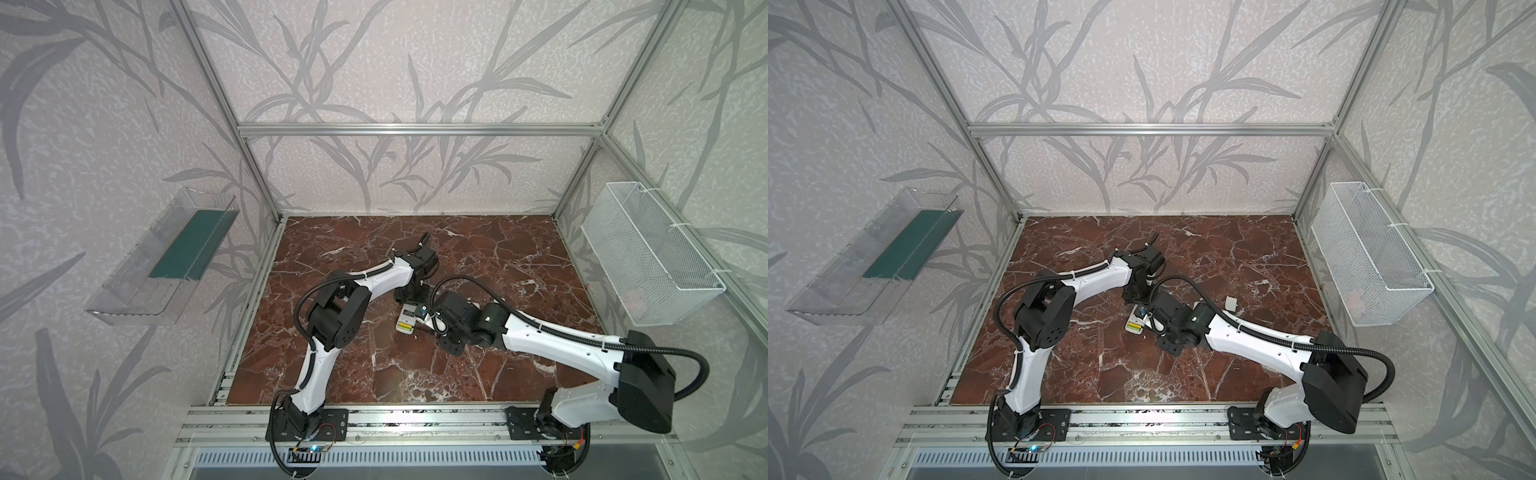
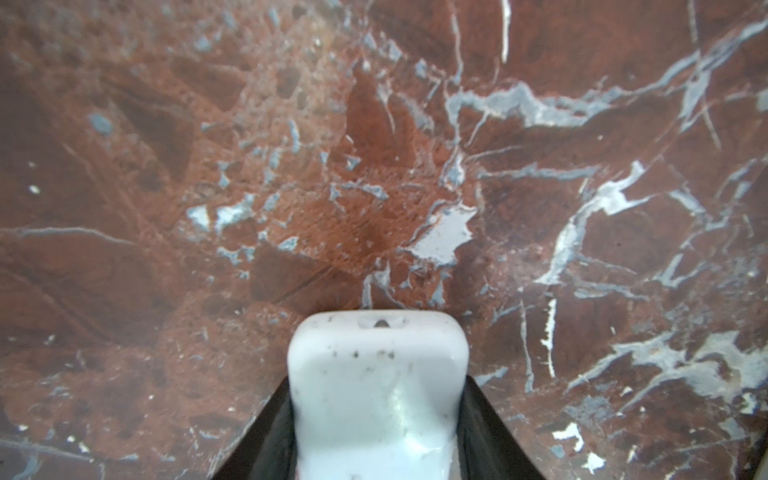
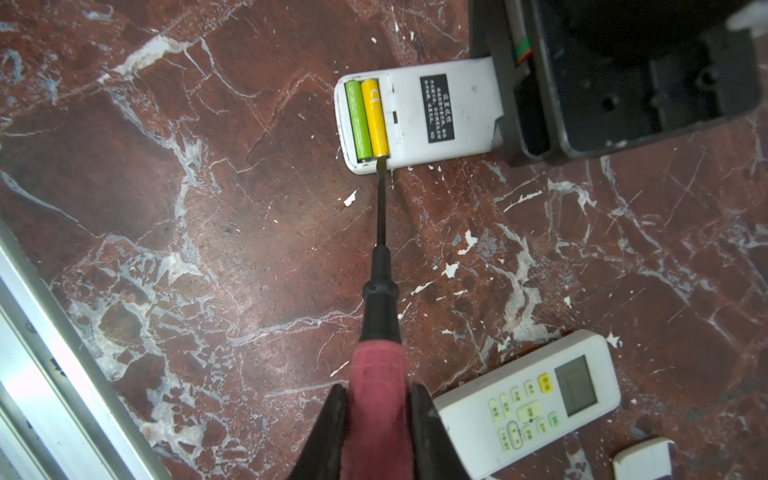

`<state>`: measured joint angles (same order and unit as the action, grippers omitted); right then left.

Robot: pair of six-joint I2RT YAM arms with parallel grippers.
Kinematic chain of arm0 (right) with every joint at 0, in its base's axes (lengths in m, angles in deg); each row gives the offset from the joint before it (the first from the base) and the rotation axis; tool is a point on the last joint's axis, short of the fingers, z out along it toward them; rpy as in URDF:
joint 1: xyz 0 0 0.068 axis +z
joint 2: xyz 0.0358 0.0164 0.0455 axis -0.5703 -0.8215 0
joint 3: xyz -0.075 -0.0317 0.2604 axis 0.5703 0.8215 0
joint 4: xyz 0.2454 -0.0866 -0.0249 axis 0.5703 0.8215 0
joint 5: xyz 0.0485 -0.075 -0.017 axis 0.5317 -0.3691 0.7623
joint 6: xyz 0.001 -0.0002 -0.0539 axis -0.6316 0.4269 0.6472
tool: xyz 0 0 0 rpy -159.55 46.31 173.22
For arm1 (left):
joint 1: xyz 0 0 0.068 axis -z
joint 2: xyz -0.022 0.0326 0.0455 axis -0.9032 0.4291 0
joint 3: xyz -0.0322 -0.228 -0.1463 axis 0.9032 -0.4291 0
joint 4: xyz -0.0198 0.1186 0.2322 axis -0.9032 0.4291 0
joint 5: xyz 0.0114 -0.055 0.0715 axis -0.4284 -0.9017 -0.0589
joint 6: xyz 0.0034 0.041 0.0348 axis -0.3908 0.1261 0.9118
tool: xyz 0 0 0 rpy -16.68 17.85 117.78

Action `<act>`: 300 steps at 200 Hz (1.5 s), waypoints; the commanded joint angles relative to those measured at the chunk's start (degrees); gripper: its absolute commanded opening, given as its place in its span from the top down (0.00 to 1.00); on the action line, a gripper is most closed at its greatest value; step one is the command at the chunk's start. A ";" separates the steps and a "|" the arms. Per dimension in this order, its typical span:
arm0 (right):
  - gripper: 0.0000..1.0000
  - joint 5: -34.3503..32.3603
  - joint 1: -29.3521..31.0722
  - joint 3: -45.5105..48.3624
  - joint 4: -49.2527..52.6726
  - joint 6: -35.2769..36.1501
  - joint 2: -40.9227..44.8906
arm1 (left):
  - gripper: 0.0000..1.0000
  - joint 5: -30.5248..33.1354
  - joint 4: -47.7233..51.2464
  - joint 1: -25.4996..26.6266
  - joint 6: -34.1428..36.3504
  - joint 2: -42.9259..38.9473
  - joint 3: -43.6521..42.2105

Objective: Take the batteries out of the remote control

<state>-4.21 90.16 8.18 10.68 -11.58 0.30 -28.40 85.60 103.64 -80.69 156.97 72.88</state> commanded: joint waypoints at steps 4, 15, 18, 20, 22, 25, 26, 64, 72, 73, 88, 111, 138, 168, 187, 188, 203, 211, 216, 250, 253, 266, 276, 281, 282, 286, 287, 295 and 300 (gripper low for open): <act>1.00 4.90 0.60 5.51 -17.88 -3.81 -0.99 | 1.00 -6.05 -2.20 1.10 -0.73 4.79 -3.65; 1.00 5.02 0.64 7.28 -19.99 -5.02 -0.33 | 1.00 -6.15 -2.21 1.11 0.02 4.84 -3.65; 1.00 5.06 0.62 7.58 -20.33 -5.22 -0.20 | 1.00 -6.09 -2.14 1.07 0.20 4.81 -3.67; 1.00 5.21 0.64 8.00 -20.82 -5.49 -0.14 | 1.00 -6.08 -2.13 1.11 0.29 4.83 -3.59; 1.00 5.23 0.62 8.26 -21.08 -5.64 -0.09 | 1.00 -6.08 -2.06 1.12 0.42 4.88 -3.54; 1.00 5.32 0.65 8.62 -21.49 -5.89 -0.02 | 1.00 -6.12 -1.96 1.05 0.60 4.90 -3.45; 1.00 5.37 0.62 8.74 -21.61 -5.91 -0.03 | 1.00 -6.10 -1.91 1.09 0.64 4.91 -3.43; 1.00 4.45 0.79 12.66 -26.33 -8.52 0.24 | 1.00 -5.77 -1.16 1.11 1.46 5.57 -2.88; 1.00 3.71 0.79 13.13 -26.62 -8.94 0.54 | 1.00 -5.32 -0.99 1.07 1.47 5.69 -2.91; 1.00 3.64 0.78 13.19 -26.63 -9.02 0.60 | 1.00 -5.30 -0.98 1.10 1.47 5.70 -2.94; 1.00 1.90 0.82 12.37 -24.81 -9.05 1.48 | 1.00 -3.46 -1.02 1.10 1.21 5.45 -3.20; 1.00 -1.06 0.81 8.68 -17.57 -7.79 2.57 | 1.00 0.19 -0.16 1.04 0.45 5.34 -2.89; 1.00 -2.94 0.84 3.28 -7.08 -5.91 3.71 | 1.00 3.85 1.09 1.19 -0.88 4.50 -2.69; 1.00 -3.62 0.82 -1.57 1.30 -4.05 2.72 | 1.00 7.19 3.70 1.44 -2.02 4.35 -1.28; 1.00 -2.94 0.82 -4.43 5.36 -3.33 0.85 | 1.00 8.69 4.73 1.88 -2.39 4.41 -0.78; 1.00 -2.94 0.79 -4.60 5.57 -3.31 0.76 | 1.00 8.78 4.78 1.90 -2.40 4.45 -0.78; 1.00 -2.84 0.81 -6.35 8.52 -3.29 -0.66 | 1.00 10.32 5.55 2.20 -2.65 4.52 -0.39; 1.00 -2.75 0.82 -6.91 9.87 -3.29 -1.23 | 1.00 11.29 5.94 2.37 -2.67 4.56 -0.29; 1.00 -2.70 0.78 -7.23 10.80 -3.20 -1.56 | 1.00 11.84 6.20 2.46 -2.75 4.57 -0.20; 1.00 -1.59 1.16 -7.23 12.08 -2.70 -1.28 | 1.00 14.00 7.26 2.86 -2.44 4.56 0.16; 1.00 -1.39 1.17 -7.31 12.22 -2.59 -1.27 | 1.00 14.08 7.35 2.87 -2.36 4.54 0.19; 1.00 -1.58 1.34 -7.63 12.79 -2.50 -1.27 | 1.00 14.53 7.61 3.08 -2.30 4.64 0.37; 1.00 -1.53 1.45 -7.93 13.10 -2.21 -1.36 | 1.00 14.70 7.70 3.16 -2.30 4.57 0.50; 1.00 -1.65 1.51 -8.07 13.16 -2.23 -1.44 | 1.00 14.74 7.72 3.20 -2.34 4.57 0.54; 1.00 -1.65 1.51 -8.07 13.16 -2.23 -1.44 | 1.00 14.79 7.72 3.26 -2.37 4.57 0.54; 1.00 -1.78 1.48 -8.19 13.14 -2.24 -1.53 | 1.00 14.88 7.79 3.33 -2.40 4.56 0.63; 1.00 -1.78 1.47 -8.19 13.20 -2.24 -1.58 | 1.00 14.86 7.80 3.37 -2.40 4.57 0.63; 1.00 -1.78 1.47 -8.37 13.09 -2.14 -1.70 | 1.00 15.05 7.87 3.37 -2.38 4.61 0.73; 1.00 -1.70 1.49 -8.43 13.01 -2.05 -1.79 | 1.00 15.04 7.89 3.49 -2.39 4.66 0.82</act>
<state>-6.04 91.21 1.93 21.67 -14.43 -1.19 -16.99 88.44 107.15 -82.39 157.62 74.52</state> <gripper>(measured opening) 0.237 0.504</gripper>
